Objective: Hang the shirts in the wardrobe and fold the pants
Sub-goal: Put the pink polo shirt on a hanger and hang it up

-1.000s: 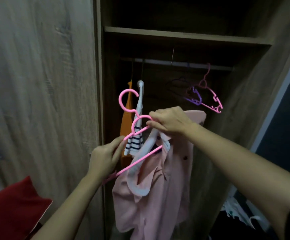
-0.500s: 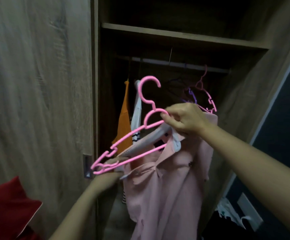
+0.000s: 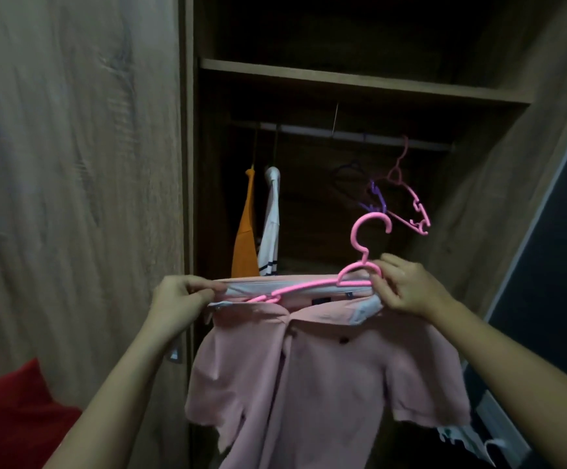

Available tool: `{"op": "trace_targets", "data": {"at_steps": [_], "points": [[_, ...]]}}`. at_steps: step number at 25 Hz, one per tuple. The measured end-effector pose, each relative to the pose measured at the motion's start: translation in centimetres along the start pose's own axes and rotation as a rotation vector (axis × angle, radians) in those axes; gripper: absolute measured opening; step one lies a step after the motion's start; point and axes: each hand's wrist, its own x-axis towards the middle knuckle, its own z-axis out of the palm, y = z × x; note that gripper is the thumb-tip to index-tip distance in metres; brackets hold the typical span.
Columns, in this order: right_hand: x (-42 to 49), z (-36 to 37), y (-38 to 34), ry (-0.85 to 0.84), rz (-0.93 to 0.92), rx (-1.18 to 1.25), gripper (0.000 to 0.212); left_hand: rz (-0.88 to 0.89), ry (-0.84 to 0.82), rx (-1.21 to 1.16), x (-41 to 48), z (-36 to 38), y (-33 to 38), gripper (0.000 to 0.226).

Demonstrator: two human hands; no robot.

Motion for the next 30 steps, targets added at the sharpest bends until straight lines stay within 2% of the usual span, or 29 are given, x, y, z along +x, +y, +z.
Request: {"op": "trace_targets", "data": {"at_steps": [3,4,6,8,9,10,13,14,16,18,20,22,23,25,28,30], "points": [[1.1,1.1,-3.1,-0.037,0.147,0.026,0.036,0.263,0.302,0.409,0.0,2.1,3.0,0.026],[1.9,1.3,-4.3,-0.048,0.2,0.069,0.033,0.365,0.33,0.487,-0.1,3.4,3.8,0.029],[3.5,1.3,-5.5,-0.016,0.306,0.135,0.024,0.617,0.245,0.536,-1.3,6.6,5.0,0.025],[4.4,0.5,-4.8,0.018,0.366,0.163,0.028,0.889,0.102,0.605,-3.1,8.9,4.3,0.026],[4.4,-0.1,-4.0,0.028,0.372,0.208,0.029,0.972,0.041,0.627,-3.5,8.8,3.7,0.029],[4.3,-0.6,-3.3,0.037,0.369,0.272,0.03,1.014,0.051,0.632,-3.2,8.1,3.3,0.034],[4.3,-1.7,-2.2,0.077,0.328,0.408,0.029,0.906,0.246,0.766,-0.5,4.3,4.2,0.057],[4.5,-1.8,-2.3,0.084,0.307,0.438,0.026,0.844,0.203,0.837,0.6,3.4,4.7,0.065],[5.0,-2.1,-2.6,0.083,0.28,0.473,0.02,0.745,-0.018,0.817,2.2,2.6,5.2,0.068],[5.1,-2.4,-2.6,0.047,0.281,0.41,0.029,0.659,-0.159,0.586,2.9,1.8,5.3,0.056],[4.2,-2.8,-1.7,-0.021,0.3,0.205,0.048,0.615,-0.111,0.459,3.7,0.3,5.0,0.038],[2.2,-2.7,0.3,-0.009,0.355,0.042,0.064,0.566,-0.056,0.399,4.2,-1.6,5.1,0.015],[1.1,-2.6,1.1,0.006,0.393,0.066,0.072,0.542,-0.045,0.376,4.5,-2.4,5.2,0.006],[-0.2,-2.4,2.5,0.03,0.448,0.173,0.083,0.512,-0.071,0.372,5.1,-3.6,5.6,0.004],[1.0,-3.1,2.5,0.015,0.438,0.035,0.068,0.495,-0.13,0.365,5.3,-3.8,6.1,0.003],[2.6,-3.6,1.6,0.036,0.294,-0.078,0.059,0.505,-0.124,0.34,5.1,-3.1,6.1,0.007]]}}
